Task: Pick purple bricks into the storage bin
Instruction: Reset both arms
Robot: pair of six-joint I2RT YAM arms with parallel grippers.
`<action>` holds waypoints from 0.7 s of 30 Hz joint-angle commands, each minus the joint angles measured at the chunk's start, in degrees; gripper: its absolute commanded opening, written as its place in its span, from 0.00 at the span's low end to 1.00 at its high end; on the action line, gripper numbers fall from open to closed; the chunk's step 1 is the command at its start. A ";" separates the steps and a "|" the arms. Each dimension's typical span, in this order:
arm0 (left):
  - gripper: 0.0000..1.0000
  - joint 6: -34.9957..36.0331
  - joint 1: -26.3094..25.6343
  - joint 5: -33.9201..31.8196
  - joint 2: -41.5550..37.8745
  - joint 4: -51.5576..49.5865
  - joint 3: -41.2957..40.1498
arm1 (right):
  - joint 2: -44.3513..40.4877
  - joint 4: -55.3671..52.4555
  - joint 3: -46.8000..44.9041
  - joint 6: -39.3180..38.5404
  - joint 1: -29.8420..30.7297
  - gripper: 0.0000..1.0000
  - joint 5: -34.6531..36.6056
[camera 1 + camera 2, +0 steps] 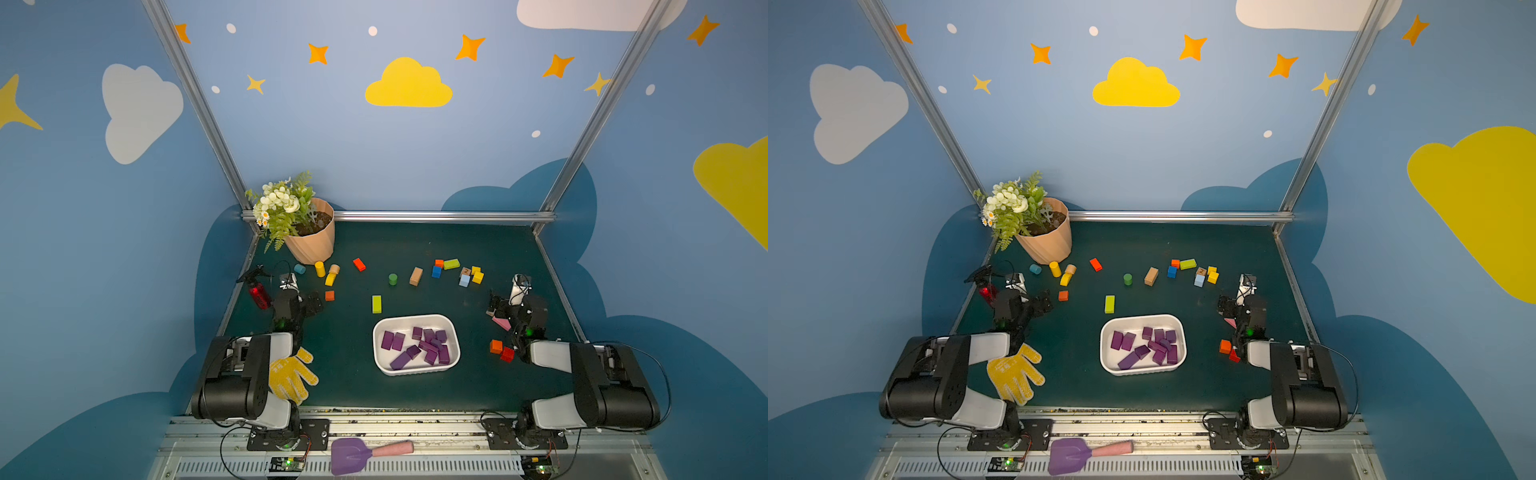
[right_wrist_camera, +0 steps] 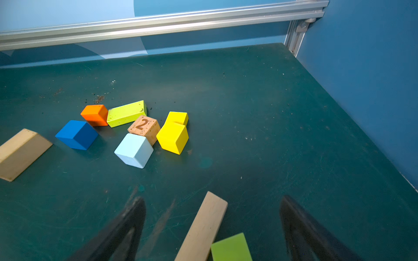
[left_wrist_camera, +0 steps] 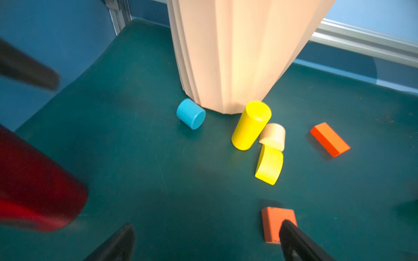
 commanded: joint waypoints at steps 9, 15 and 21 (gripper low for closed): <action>1.00 0.25 0.16 -0.14 0.65 3.38 0.90 | 3.88 5.73 -0.51 -1.97 1.15 0.93 0.21; 1.00 0.51 -0.15 -0.76 0.94 2.49 1.47 | 4.40 -2.21 4.04 -2.56 1.07 0.94 -1.62; 1.00 0.60 -0.38 -1.03 0.80 2.58 1.34 | 4.30 -2.08 3.94 -2.71 1.19 0.94 -1.47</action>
